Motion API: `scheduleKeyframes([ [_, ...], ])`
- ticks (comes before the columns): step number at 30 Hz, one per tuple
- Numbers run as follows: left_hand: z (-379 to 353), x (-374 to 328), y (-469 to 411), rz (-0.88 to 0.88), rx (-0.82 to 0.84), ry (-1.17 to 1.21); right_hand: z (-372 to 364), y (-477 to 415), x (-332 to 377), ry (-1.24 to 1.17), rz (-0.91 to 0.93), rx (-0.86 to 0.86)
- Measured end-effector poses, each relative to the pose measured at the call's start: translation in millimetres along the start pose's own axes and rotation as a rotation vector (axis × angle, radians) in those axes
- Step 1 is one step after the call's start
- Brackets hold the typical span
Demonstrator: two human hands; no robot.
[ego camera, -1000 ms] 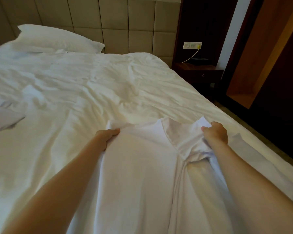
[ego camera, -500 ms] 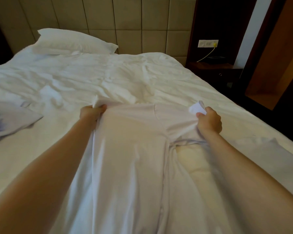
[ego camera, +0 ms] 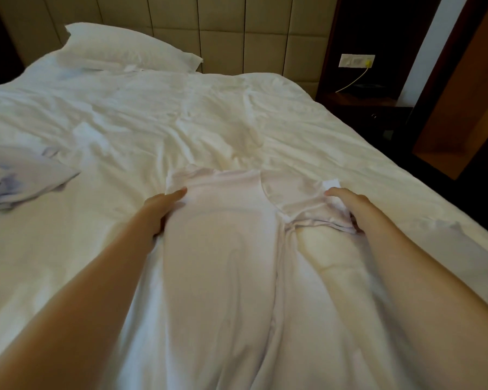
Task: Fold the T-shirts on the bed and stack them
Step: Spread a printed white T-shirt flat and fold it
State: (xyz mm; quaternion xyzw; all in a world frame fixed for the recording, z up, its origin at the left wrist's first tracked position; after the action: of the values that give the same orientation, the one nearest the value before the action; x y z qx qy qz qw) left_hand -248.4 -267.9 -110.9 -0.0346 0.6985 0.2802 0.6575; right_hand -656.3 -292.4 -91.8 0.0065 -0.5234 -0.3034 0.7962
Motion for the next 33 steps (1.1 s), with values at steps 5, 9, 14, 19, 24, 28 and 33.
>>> scheduleKeyframes([
  [5,-11,19,26,0.071,0.064,-0.03,8,13,-10,0.05,-0.09,0.13],
  [9,-1,23,29,0.002,-0.131,-0.066,30,4,-13,-0.141,-0.029,-0.215],
  [14,1,29,40,0.034,-0.086,-0.075,30,19,-23,-0.064,0.112,-0.392],
  [19,5,47,86,0.116,0.049,-0.012,34,70,-22,0.108,0.22,-0.446],
  [24,15,74,139,0.121,0.156,0.128,32,140,-16,0.232,0.427,-0.444],
  [28,31,91,172,0.156,0.112,0.149,15,198,-20,0.084,0.5,-0.231],
  [33,49,111,215,0.193,0.063,0.095,-27,259,-54,0.186,0.378,0.126],
])
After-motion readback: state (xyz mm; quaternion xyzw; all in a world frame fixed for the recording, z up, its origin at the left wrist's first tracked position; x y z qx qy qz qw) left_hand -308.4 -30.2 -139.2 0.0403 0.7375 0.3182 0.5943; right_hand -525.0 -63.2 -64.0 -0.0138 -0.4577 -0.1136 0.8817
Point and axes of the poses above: each hand's wrist, its own y-axis away from the middle knuckle, its own z-axis out of the back of the hand, x = y × z, the point moved 9 cm from there along -y, towards the middle knuckle, and after that the axes turned 9 degrees about -x, right-handed, at the moved point
